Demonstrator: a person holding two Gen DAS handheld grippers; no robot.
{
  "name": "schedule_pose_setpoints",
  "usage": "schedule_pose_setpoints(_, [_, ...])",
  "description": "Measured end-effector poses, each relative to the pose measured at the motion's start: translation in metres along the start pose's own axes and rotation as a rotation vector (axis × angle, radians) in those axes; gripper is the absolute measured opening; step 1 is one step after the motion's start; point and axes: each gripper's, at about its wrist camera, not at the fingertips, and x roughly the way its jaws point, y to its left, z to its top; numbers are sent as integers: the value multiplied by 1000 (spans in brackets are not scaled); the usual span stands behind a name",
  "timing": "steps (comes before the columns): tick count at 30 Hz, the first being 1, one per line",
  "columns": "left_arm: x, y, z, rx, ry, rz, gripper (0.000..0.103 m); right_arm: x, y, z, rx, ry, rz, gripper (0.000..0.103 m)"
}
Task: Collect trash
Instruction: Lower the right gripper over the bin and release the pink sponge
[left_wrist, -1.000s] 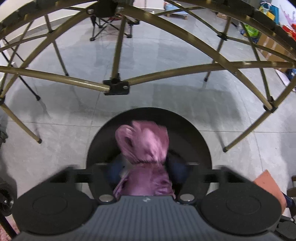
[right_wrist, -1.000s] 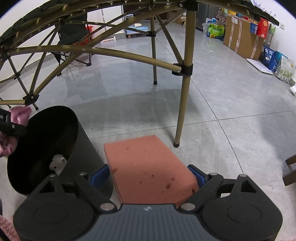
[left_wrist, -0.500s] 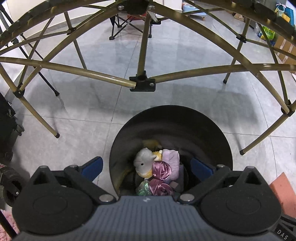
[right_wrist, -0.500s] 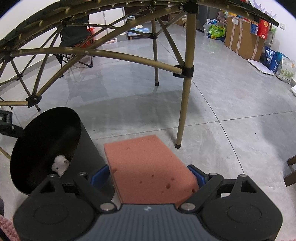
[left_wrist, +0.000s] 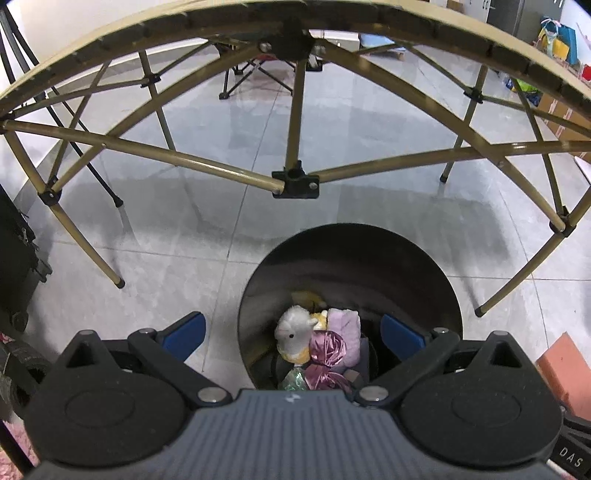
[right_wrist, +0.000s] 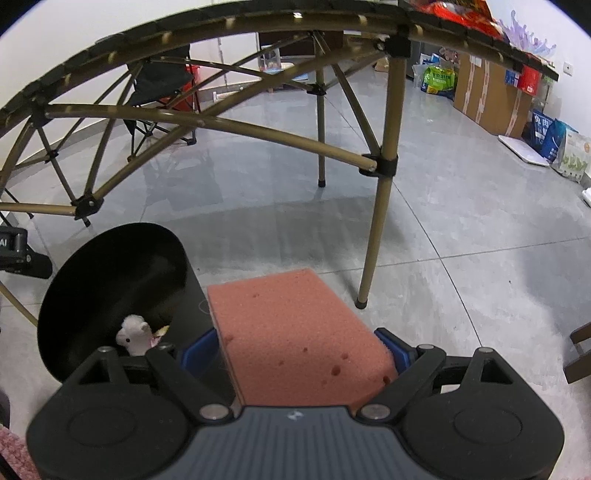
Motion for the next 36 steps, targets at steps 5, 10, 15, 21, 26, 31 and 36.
schedule_pose_setpoints(5, [-9,14,-3,-7,-33,18,103,-8,10,4,-15,-25,9,90])
schedule_pose_setpoints(10, [-17,30,-4,-36,-48,23,103,-15,25,7,-43,-47,14,90])
schedule_pose_setpoints(15, [-25,46,-5,-57,-68,25,103,-20,42,11,-68,-68,25,90])
schedule_pose_setpoints(21, [-29,72,-7,-93,-74,30,103,-23,64,19,-90,-87,53,90])
schedule_pose_setpoints(26, [-28,98,-10,-134,-63,48,103,-22,89,26,-116,-99,89,90])
schedule_pose_setpoints(31, [-25,123,-16,-162,-53,75,103,-21,117,32,-146,-108,132,90])
schedule_pose_setpoints(36, [-25,147,-21,-194,-54,102,103,-15,144,39,-158,-106,182,90])
